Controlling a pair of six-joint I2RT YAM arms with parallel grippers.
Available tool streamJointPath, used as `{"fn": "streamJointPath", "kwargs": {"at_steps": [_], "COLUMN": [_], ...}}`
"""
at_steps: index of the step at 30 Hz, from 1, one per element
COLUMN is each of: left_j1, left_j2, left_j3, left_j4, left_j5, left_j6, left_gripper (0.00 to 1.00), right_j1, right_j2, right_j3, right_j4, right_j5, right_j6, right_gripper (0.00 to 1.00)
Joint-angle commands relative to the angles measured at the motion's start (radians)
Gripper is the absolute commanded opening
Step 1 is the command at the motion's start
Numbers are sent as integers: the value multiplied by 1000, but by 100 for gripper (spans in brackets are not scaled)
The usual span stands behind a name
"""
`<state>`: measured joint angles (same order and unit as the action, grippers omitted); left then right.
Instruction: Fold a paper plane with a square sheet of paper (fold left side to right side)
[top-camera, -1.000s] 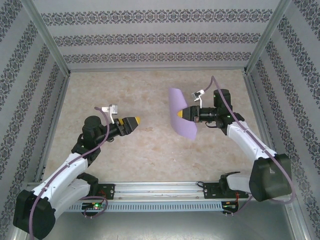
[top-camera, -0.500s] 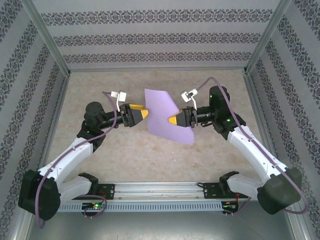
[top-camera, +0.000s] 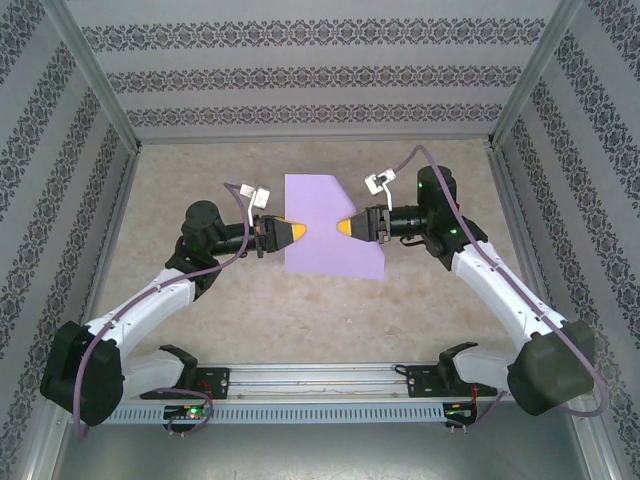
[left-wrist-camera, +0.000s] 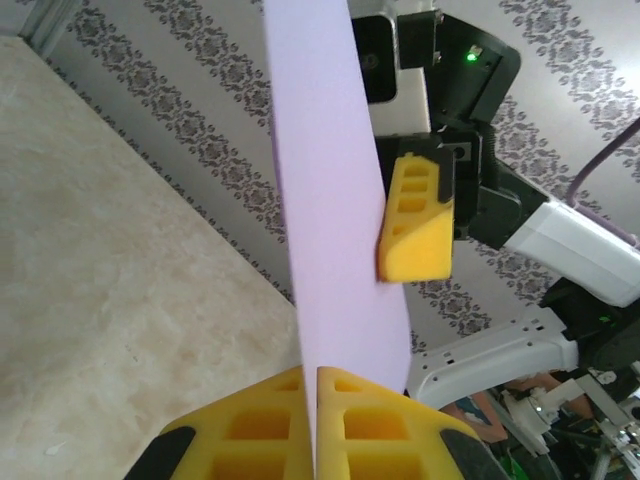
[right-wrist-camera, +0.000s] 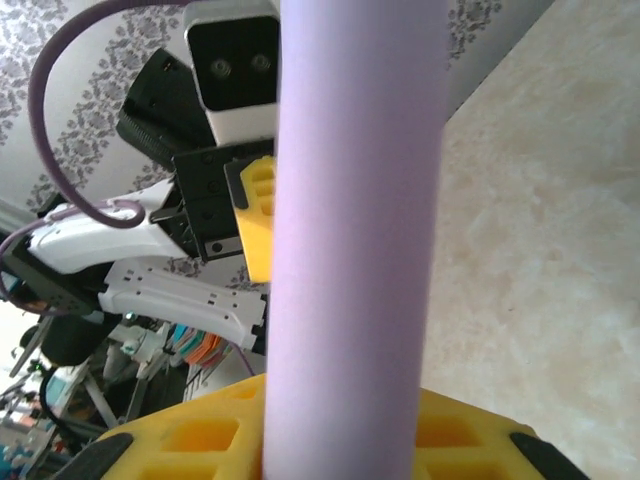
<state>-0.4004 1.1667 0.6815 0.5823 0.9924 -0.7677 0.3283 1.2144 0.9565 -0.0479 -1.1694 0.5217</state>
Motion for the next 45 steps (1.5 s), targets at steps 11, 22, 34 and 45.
{"fn": "streamJointPath", "kwargs": {"at_steps": [11,22,34,45], "left_j1": [-14,-21,-21,-23], "left_j2": [92,357,432,433], "left_j3": [-59,-50,31,72], "left_j4": [-222,-430,-585,-653], "left_j5": [-244,-312,-353,-333], "left_j6": [-21,29,127,174], "left_gripper": [0,0,0,3], "right_j1": [-122,-104,21,55], "right_j2": [-118,-52,252,439], "right_j3": [-70,-189,-186,-154], "right_j4": [-324,-302,-151,-106], "right_j5": [473,542,546,566], "right_j6": [-174,-105,-1,5], "right_gripper": [72,51,0,0]}}
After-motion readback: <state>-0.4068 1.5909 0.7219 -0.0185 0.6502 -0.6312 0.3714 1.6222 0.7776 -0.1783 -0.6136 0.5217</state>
